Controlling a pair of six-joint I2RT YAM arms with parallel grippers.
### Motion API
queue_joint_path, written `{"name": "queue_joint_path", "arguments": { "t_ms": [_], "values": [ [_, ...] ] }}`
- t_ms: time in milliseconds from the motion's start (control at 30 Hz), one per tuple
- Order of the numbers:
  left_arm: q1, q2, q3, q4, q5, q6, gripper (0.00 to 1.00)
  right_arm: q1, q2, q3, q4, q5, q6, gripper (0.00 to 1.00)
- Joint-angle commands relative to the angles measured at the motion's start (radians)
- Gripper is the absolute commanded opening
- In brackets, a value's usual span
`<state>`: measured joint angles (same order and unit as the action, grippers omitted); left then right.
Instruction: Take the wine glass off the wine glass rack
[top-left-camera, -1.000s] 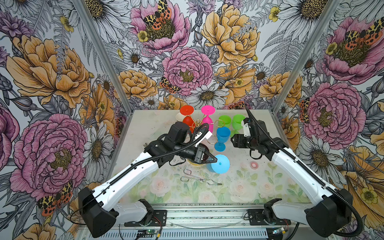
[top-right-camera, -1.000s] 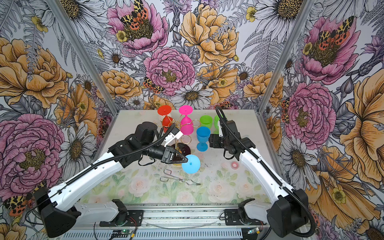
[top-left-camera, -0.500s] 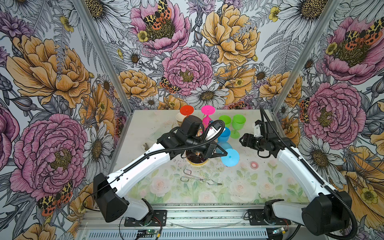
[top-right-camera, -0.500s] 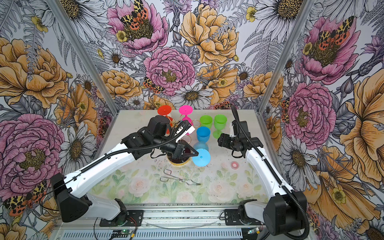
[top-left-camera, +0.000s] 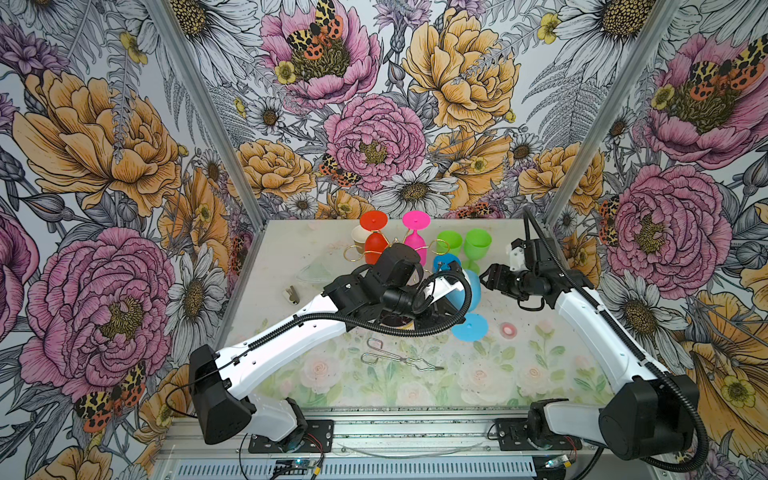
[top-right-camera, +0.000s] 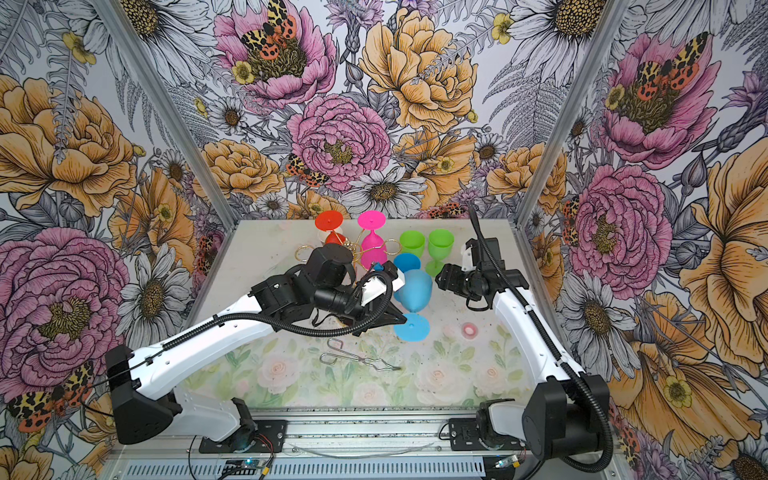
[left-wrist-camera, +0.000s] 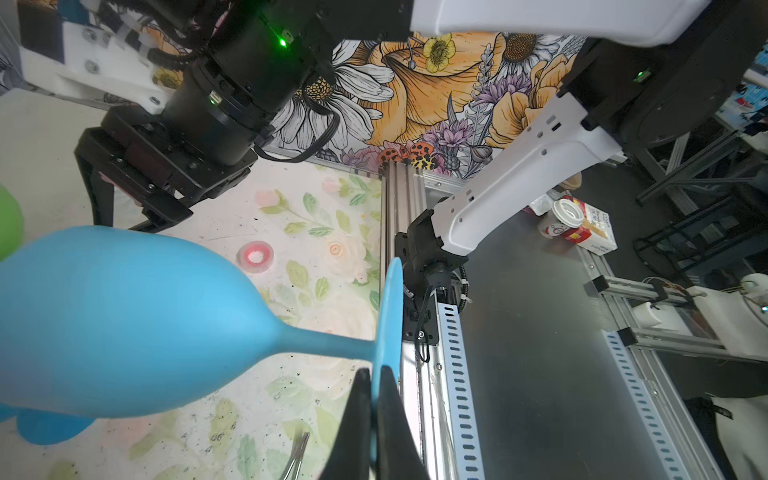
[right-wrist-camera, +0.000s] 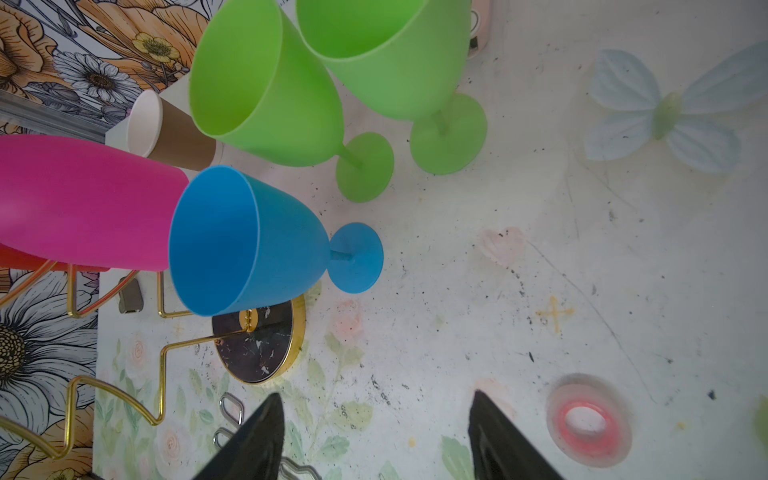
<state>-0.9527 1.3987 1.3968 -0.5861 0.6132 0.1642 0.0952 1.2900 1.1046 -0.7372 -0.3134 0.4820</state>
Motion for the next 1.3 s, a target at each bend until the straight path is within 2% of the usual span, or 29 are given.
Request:
{"name": "queue_joint_path", "arguments": {
  "t_ms": [0,267,500,667,867,1033,1267],
  "values": [
    [-0.035,-0.054,-0.039,0.024,-0.137,0.204,0.00,-0.011,0.014,0.057,-0.011,-0.036,0.005,0.71],
    [-0.101,-0.102,-0.157,0.095,-0.343,0.433,0.00,-0.022,0.039,0.159,-0.060,-0.050,-0.010,0.71],
    [-0.180,-0.099,-0.247,0.164,-0.595,0.612,0.00,-0.031,0.052,0.237,-0.087,-0.109,0.004,0.71],
    [-0.237,-0.109,-0.352,0.296,-0.767,0.760,0.00,-0.031,0.030,0.290,-0.121,-0.122,0.016,0.70],
    [-0.243,-0.116,-0.405,0.390,-0.814,0.833,0.00,-0.013,0.020,0.337,-0.182,-0.187,0.026,0.69],
    [-0.258,-0.104,-0.451,0.466,-0.921,0.932,0.00,0.023,0.021,0.374,-0.244,-0.202,0.014,0.69],
    [-0.274,-0.084,-0.487,0.532,-0.979,0.999,0.00,0.041,0.026,0.435,-0.322,-0.212,-0.011,0.68]
  ]
}}
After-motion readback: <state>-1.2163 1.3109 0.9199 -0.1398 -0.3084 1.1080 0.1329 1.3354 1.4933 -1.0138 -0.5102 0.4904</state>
